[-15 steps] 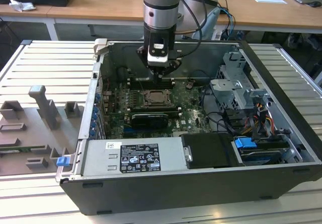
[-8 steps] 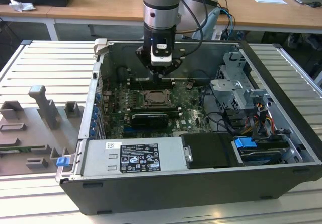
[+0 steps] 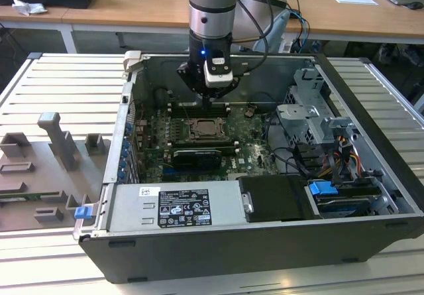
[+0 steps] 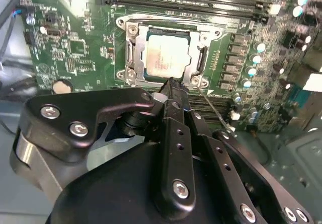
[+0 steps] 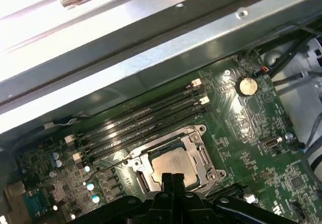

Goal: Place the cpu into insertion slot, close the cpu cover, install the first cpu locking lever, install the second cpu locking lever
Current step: 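Install the first cpu locking lever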

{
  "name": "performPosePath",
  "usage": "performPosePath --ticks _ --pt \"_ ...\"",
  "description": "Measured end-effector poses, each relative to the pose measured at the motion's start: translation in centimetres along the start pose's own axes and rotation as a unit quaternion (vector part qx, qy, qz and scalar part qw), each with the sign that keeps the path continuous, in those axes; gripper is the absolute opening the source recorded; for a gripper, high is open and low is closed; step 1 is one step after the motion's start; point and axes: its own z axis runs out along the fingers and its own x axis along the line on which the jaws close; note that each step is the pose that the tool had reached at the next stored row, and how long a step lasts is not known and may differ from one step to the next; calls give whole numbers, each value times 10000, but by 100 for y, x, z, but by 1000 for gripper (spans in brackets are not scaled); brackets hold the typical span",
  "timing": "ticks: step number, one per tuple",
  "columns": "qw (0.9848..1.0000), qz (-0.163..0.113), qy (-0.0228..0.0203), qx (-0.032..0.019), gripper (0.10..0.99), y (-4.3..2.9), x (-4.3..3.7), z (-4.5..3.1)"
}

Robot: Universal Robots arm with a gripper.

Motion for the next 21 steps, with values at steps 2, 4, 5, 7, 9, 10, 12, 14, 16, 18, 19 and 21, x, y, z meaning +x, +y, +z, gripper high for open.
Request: performPosePath --ticks 2,4,5,7,9,10,12,14,16,18,19,21 --pt "9998 -215 8 0 106 0 0 0" --pt "9994 -359 14 -1 106 0 0 0" --pt "9991 -418 16 -1 106 0 0 0" --pt "9984 -569 21 -1 106 0 0 0" --pt "9974 -722 27 -1 106 0 0 0" --pt "9966 -829 31 -1 106 0 0 0" --pt "9949 -1011 38 -2 106 0 0 0" --pt "9934 -1148 43 -2 106 0 0 0" --pt "9909 -1349 51 -2 106 0 0 0" --pt "9888 -1491 56 -3 106 0 0 0" --pt "9880 -1542 58 -3 106 0 0 0" --pt "9862 -1657 62 -3 106 0 0 0"
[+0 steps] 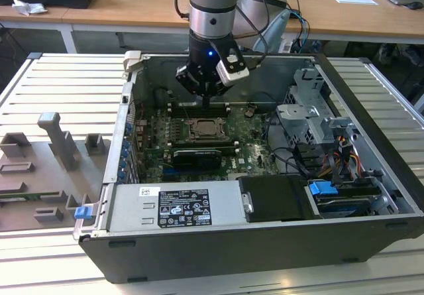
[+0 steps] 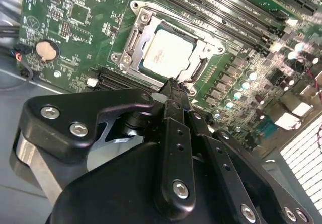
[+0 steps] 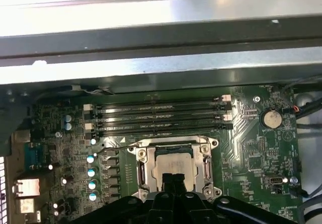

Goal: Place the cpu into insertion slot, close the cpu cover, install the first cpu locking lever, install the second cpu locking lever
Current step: 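Install the first cpu locking lever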

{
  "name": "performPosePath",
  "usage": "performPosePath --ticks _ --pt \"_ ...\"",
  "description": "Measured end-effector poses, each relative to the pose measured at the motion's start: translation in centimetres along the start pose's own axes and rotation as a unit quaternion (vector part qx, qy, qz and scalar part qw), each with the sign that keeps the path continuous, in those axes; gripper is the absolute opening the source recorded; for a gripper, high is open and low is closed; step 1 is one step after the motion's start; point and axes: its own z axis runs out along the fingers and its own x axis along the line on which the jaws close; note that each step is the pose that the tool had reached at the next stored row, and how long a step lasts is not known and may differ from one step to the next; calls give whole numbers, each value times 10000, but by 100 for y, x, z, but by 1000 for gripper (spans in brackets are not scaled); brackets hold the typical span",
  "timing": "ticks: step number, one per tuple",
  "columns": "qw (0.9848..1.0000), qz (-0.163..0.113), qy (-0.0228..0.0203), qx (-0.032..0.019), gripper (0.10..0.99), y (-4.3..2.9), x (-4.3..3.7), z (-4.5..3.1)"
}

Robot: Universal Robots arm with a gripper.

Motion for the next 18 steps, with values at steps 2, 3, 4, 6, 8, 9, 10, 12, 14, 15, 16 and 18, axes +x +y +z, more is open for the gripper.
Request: performPosePath --ticks 2,3,4,6,8,9,10,12,14,15,16,18 --pt "9999 -150 6 0 106 0 0 0" --pt "9998 -209 8 -1 106 0 0 0" --pt "9996 -278 10 -1 106 0 0 0" --pt "9992 -392 15 -1 106 0 0 0" --pt "9988 -499 19 -1 106 0 0 0" --pt "9985 -553 21 -1 106 0 0 0" --pt "9981 -613 23 -1 106 0 0 0" --pt "9972 -741 28 -2 106 0 0 0" --pt "9962 -872 33 -2 106 0 0 0" --pt "9958 -918 34 -2 106 0 0 0" --pt "9948 -1018 38 -3 106 0 0 0" --pt "9929 -1185 44 -3 106 0 0 0"
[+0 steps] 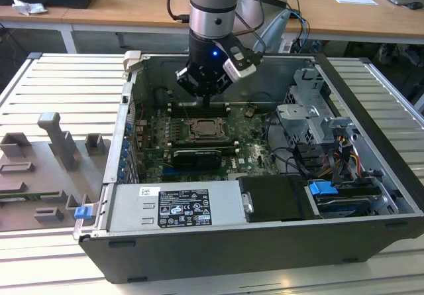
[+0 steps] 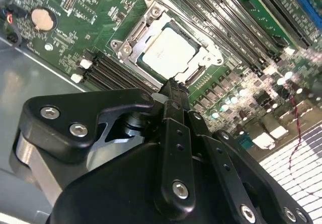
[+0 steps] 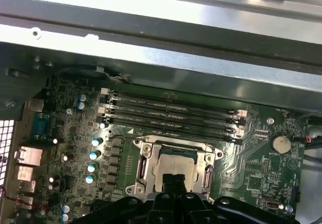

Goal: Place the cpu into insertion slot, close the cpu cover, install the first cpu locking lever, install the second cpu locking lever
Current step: 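Install the first cpu locking lever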

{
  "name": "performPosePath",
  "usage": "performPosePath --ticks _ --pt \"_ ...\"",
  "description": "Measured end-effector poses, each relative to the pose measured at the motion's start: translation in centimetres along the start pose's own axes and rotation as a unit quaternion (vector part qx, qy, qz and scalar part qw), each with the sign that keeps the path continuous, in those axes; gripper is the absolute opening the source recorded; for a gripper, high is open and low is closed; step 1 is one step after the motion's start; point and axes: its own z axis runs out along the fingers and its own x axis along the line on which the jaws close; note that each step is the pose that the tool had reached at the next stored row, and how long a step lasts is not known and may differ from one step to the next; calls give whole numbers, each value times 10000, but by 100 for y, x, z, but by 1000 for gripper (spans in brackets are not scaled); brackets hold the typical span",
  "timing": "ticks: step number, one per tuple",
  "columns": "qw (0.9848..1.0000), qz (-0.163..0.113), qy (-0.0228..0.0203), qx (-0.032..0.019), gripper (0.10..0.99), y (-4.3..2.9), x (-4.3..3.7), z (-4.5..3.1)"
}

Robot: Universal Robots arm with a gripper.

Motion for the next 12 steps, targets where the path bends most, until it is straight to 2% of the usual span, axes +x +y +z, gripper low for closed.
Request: performPosePath --ticks 2,3,5,6,8,12 --pt "9995 -305 11 -1 106 0 0 0" --pt "9993 -367 11 -1 106 1 6 1" --pt "9993 -366 9 -1 106 8 42 2" --pt "9993 -362 9 -1 106 15 84 1" --pt "9996 -268 6 -1 106 22 115 3" --pt "9999 101 -8 1 106 21 116 8"
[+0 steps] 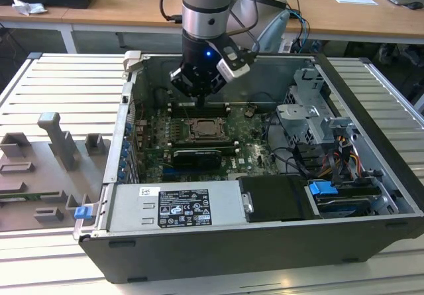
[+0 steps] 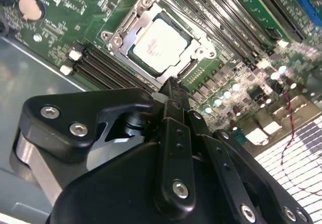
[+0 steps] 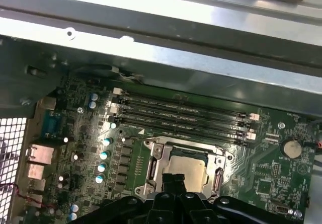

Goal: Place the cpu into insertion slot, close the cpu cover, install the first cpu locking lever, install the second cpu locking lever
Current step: 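Install the first cpu locking lever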

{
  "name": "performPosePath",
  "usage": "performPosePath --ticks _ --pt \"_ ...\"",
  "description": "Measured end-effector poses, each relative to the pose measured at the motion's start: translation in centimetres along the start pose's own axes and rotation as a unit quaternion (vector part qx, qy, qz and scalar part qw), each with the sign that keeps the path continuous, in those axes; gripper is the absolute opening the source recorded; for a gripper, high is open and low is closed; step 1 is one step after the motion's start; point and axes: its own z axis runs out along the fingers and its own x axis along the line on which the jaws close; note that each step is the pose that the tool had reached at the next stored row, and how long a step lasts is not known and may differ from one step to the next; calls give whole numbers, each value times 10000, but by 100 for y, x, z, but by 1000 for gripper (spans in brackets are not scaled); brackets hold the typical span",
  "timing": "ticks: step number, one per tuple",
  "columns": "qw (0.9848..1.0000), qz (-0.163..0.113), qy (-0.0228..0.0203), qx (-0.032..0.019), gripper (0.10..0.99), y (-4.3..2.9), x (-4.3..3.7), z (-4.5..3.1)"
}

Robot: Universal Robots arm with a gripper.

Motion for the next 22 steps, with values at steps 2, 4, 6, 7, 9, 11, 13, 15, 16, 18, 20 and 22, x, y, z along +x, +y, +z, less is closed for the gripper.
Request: performPosePath --ticks 2,4,6,7,9,11,13,15,16,18,20,22 --pt "9998 190 -7 0 106 0 0 4" --pt "9995 322 -13 0 106 1 7 6" --pt "9995 328 -13 1 106 5 32 6" --pt "9995 327 -13 1 106 9 54 5" --pt "9995 328 -14 1 106 18 113 6" --pt "9995 327 -15 1 106 31 192 6" --pt "9995 328 -17 1 106 55 338 7" --pt "9995 325 -22 2 106 65 402 7" --pt "9995 324 -24 2 106 73 449 7" --pt "9995 323 -27 3 106 91 518 8" --pt "9995 323 -27 3 106 103 523 10" --pt "9995 323 -27 3 106 139 519 13"
